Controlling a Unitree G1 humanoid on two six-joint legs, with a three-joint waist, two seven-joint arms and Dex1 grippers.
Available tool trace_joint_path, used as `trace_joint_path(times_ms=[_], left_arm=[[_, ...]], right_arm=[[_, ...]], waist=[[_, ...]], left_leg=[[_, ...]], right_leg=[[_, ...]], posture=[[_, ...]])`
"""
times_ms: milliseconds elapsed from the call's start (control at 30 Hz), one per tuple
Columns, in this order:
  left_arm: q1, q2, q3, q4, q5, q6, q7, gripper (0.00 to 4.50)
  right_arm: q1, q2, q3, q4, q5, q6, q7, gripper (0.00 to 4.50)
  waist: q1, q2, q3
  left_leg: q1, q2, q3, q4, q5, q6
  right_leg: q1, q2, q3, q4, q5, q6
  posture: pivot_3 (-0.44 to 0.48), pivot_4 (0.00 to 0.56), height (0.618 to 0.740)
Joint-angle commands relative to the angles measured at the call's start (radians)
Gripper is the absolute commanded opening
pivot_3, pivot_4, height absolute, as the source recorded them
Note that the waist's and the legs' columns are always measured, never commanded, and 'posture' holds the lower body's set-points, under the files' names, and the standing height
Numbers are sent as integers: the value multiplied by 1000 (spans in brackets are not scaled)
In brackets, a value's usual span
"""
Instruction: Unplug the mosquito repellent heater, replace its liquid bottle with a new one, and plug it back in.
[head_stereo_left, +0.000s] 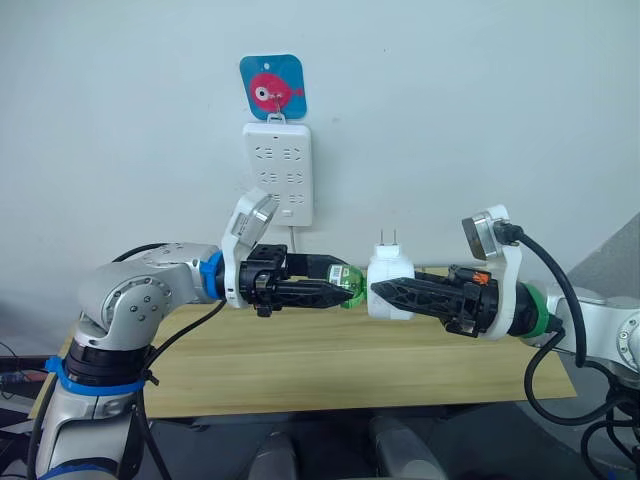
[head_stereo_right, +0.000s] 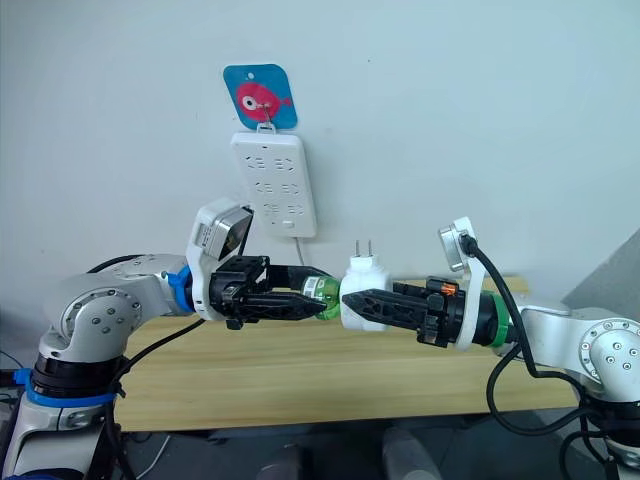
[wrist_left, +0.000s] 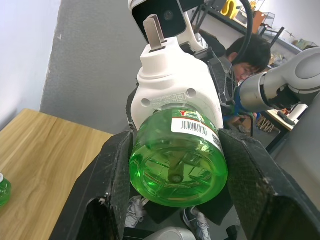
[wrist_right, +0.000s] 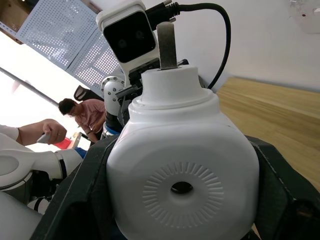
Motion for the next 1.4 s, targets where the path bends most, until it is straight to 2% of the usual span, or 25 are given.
trace_joint_path(times_ms=[33,100,133,533,800,967,1133,1233,1400], left_arm=[[-3,-30,-23,-35,3,-28,-3,2336],[-1,-42,-26,-34,12,-36,0,2336],[1,-46,-28,-34,17,-39,1,2336],[13,-109,-27,-21,38,-75,61,2335],[10,-176,2,8,33,-96,145,2335],[3,-210,18,28,23,-102,191,2335],[-3,-237,35,43,11,-103,230,2335],[-6,-236,37,46,1,-90,226,2335],[-9,-180,35,41,-35,-35,170,2335]], right_arm=[[-30,-20,17,-14,27,8,-8,3770],[-33,-30,19,-11,27,14,-3,4399],[-34,-34,21,-9,28,15,-1,4500],[-48,-81,25,-14,28,34,12,4500],[-47,-125,19,-51,22,69,64,4500],[-40,-144,16,-94,-34,89,120,4500],[15,-179,-24,-175,-196,110,254,4500],[111,-220,-84,-192,-332,100,374,3925],[245,-289,-163,-101,-633,26,535,2102]], waist=[[0,0,0],[0,0,0],[0,0,0],[0,0,0],[0,0,0],[0,0,-1],[1,0,-1],[2,0,-1],[1,0,-2]], left_leg=[[0,0,0,0,0,0],[0,0,0,0,0,0],[0,0,0,0,0,0],[0,0,0,0,0,0],[0,0,0,0,0,0],[0,0,0,0,0,0],[0,0,0,0,0,0],[0,0,0,0,0,0],[1,-1,0,1,0,0]], right_leg=[[0,0,0,0,0,0],[0,0,0,0,0,0],[0,0,0,0,0,0],[0,0,0,0,0,0],[0,0,0,0,0,0],[0,0,0,0,0,0],[1,0,0,0,0,0],[1,0,0,0,0,0],[1,0,0,0,0,0]], posture=[[-142,78,724],[-141,77,724],[-141,77,724],[-148,77,724],[-154,79,724],[-155,79,724],[-165,78,724],[-173,76,724],[-182,73,724]])
